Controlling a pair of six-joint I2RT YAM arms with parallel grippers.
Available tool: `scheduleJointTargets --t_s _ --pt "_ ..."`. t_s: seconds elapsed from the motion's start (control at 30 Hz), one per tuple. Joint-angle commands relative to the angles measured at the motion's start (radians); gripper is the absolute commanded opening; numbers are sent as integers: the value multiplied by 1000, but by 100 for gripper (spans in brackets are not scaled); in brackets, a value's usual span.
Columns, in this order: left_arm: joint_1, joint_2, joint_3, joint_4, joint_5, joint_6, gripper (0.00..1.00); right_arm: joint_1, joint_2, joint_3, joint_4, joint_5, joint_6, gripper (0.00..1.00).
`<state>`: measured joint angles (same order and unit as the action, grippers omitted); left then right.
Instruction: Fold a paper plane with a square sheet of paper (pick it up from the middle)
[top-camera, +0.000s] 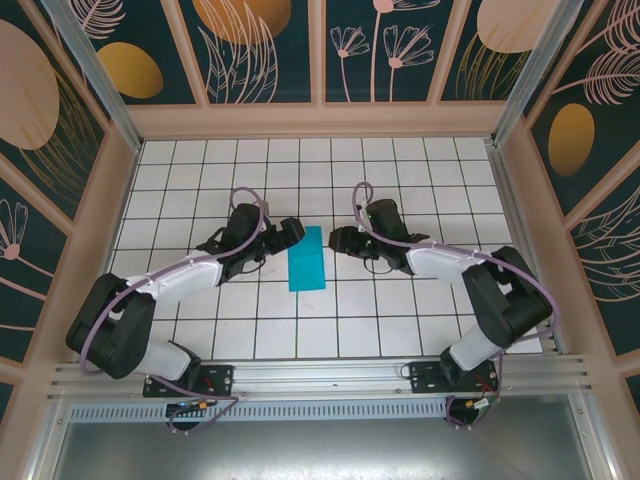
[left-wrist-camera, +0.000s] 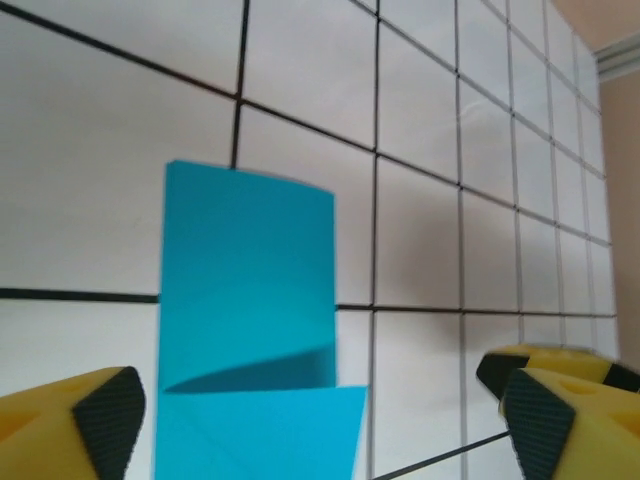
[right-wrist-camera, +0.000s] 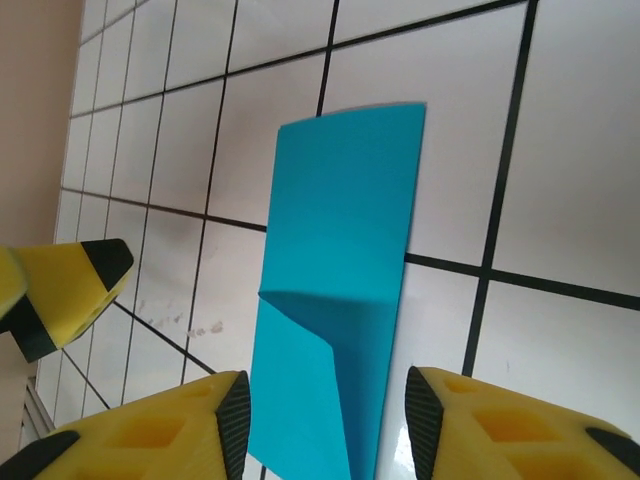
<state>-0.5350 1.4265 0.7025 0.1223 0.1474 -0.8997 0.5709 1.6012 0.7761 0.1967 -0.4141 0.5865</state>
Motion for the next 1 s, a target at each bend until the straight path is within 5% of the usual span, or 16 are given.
scheduleJointTargets --t_s 0.0,0.63,0.97 --pt "7 -35 -63 41 3 -20 98 -1 71 40 60 -80 -66 48" --pt "6 -31 -136 173 115 -77 99 35 260 115 136 -233 -82 30" --pt "6 3 -160 257 195 -81 99 22 265 97 153 -222 -70 9"
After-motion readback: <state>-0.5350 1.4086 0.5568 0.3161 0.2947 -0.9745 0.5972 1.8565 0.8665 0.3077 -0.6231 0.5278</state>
